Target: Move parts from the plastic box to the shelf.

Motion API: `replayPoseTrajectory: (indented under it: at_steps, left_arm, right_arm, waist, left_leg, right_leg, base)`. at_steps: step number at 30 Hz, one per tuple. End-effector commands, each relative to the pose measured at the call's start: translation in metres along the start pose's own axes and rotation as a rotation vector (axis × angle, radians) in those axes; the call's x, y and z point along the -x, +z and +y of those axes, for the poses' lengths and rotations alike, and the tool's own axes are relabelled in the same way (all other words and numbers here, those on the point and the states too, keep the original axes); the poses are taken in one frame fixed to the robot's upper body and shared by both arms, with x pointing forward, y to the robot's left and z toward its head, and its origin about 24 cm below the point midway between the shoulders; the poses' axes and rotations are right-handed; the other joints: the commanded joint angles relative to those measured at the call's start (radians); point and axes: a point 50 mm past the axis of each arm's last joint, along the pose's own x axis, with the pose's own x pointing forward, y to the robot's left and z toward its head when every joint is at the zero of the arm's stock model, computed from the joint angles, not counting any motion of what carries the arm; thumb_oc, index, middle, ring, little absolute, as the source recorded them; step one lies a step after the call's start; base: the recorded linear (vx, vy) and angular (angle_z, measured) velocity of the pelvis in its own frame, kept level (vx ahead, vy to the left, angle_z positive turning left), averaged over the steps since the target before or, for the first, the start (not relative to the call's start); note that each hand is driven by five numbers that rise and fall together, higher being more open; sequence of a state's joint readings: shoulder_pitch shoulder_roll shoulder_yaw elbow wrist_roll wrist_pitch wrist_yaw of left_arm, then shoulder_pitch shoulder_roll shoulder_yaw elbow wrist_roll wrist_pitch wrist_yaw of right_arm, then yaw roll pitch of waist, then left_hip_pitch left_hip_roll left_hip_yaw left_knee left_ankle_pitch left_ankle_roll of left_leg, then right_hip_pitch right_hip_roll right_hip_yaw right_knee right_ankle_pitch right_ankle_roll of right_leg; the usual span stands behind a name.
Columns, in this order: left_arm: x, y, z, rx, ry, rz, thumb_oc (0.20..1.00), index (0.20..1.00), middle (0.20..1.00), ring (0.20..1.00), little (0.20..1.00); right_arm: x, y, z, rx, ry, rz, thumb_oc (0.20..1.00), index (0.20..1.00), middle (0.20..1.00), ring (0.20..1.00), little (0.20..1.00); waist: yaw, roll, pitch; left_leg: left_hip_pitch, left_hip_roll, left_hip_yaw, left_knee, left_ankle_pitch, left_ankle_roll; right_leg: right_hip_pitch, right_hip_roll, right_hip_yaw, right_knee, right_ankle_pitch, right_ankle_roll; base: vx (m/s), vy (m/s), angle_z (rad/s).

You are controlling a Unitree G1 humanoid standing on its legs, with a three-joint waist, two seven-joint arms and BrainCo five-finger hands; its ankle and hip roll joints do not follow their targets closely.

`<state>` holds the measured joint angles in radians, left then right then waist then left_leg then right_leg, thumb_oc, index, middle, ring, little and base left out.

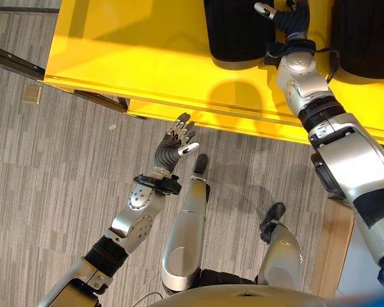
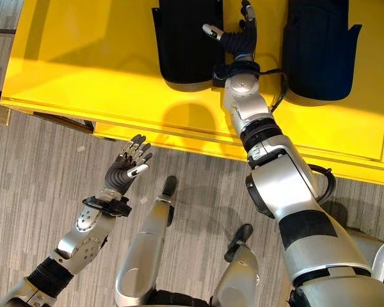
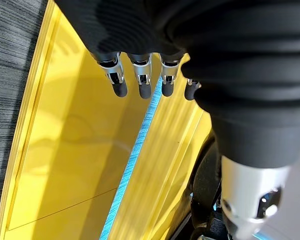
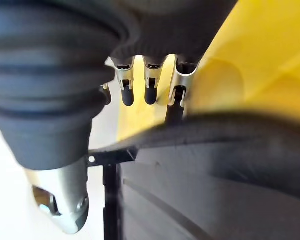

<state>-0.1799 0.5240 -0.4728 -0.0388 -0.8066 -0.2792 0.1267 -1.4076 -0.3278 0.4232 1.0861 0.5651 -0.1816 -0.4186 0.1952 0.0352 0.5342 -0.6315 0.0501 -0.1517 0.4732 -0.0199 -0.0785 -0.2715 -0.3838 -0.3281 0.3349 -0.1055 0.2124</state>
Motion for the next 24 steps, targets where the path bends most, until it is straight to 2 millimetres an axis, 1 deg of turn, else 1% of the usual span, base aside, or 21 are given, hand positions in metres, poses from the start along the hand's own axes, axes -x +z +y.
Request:
replayPoseTrajectory:
  at_steps: [1, 5, 11, 19, 21, 22, 24]
  left_arm:
    - [-0.001, 0.020, -0.007, 0.006, -0.042, -0.108, 1.000, 1.000, 1.000, 1.000, 1.000]
    - [-0.001, 0.021, -0.007, 0.006, -0.038, -0.109, 1.000, 1.000, 1.000, 1.000, 1.000]
    - [-0.001, 0.019, -0.007, 0.014, -0.033, -0.102, 1.000, 1.000, 1.000, 1.000, 1.000]
    - [-0.002, 0.018, -0.007, 0.015, -0.025, -0.101, 1.000, 1.000, 1.000, 1.000, 1.000]
    - [-0.002, 0.017, -0.008, 0.019, -0.024, -0.098, 1.000, 1.000, 1.000, 1.000, 1.000]
    - [-0.002, 0.016, -0.007, 0.022, -0.019, -0.094, 1.000, 1.000, 1.000, 1.000, 1.000]
    - [-0.002, 0.016, -0.007, 0.022, -0.019, -0.093, 1.000, 1.000, 1.000, 1.000, 1.000]
  right_arm:
    - [0.000, 0.020, 0.000, -0.024, 0.013, -0.115, 1.000, 1.000, 1.000, 1.000, 1.000]
    - [0.003, 0.018, 0.003, -0.057, 0.017, -0.114, 1.000, 1.000, 1.000, 1.000, 1.000]
    - [0.008, 0.005, 0.009, -0.110, 0.023, -0.065, 1.000, 1.000, 1.000, 1.000, 1.000]
    - [0.021, -0.010, 0.027, -0.184, 0.075, -0.014, 1.000, 1.000, 1.000, 1.000, 1.000]
    - [0.024, -0.014, 0.030, -0.207, 0.086, -0.002, 1.000, 1.000, 1.000, 1.000, 1.000]
    - [0.027, -0.018, 0.032, -0.225, 0.090, 0.014, 1.000, 1.000, 1.000, 1.000, 1.000]
    - [0.027, -0.018, 0.032, -0.225, 0.090, 0.015, 1.000, 1.000, 1.000, 1.000, 1.000]
  waist:
    - [0.009, -0.010, -0.014]
    - [0.003, -0.013, -0.014]
    - [0.000, -0.015, -0.014]
    - [0.000, -0.020, -0.014]
    - [0.000, -0.021, -0.014]
    - [0.002, -0.021, -0.014]
    - [0.002, -0.020, -0.014]
  left_leg:
    - [0.026, 0.052, 0.067, -0.012, -0.043, 0.006]
    - [0.026, 0.056, 0.069, -0.011, -0.044, 0.007]
    - [0.027, 0.057, 0.072, -0.009, -0.046, 0.008]
    - [0.025, 0.056, 0.073, -0.005, -0.050, 0.010]
    - [0.023, 0.055, 0.071, -0.002, -0.051, 0.010]
    - [0.023, 0.054, 0.070, -0.003, -0.051, 0.011]
    - [0.023, 0.054, 0.070, -0.004, -0.051, 0.011]
  right_leg:
    - [-0.074, 0.020, 0.042, 0.041, 0.043, -0.053]
    - [-0.077, 0.023, 0.046, 0.041, 0.043, -0.053]
    - [-0.074, 0.024, 0.047, 0.038, 0.045, -0.052]
    - [-0.067, 0.023, 0.045, 0.034, 0.047, -0.051]
    - [-0.067, 0.022, 0.044, 0.034, 0.047, -0.051]
    - [-0.065, 0.022, 0.042, 0.034, 0.046, -0.052]
    - [-0.065, 0.022, 0.042, 0.034, 0.046, -0.052]
  base:
    - [0.00, 0.000, 0.00]
    - [0.00, 0.000, 0.00]
    - [0.00, 0.000, 0.00]
    - [0.00, 0.000, 0.00]
    - [0.00, 0.000, 0.00]
    - [0.00, 0.000, 0.00]
    - [0.00, 0.000, 0.00]
